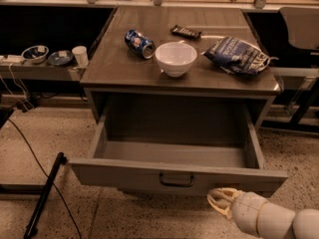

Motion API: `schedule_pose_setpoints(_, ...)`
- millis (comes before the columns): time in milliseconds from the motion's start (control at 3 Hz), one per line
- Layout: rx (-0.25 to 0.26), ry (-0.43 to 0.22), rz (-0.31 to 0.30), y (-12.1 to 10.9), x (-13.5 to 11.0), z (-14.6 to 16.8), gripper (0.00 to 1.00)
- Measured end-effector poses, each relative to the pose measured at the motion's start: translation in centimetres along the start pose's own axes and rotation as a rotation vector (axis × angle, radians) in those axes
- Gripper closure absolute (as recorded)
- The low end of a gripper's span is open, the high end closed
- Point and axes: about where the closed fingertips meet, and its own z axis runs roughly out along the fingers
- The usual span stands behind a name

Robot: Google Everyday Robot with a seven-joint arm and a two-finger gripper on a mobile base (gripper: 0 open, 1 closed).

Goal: Close top drawer

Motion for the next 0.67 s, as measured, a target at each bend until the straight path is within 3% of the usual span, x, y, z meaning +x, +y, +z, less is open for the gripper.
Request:
schedule_pose_setpoints(333, 0.048, -0.063, -0.094, -2.89, -2.53, 1.33, 1.0)
schedule_pose_setpoints(667, 0.048, -0.063, -0.095, -2.9, -2.53, 1.34, 1.0)
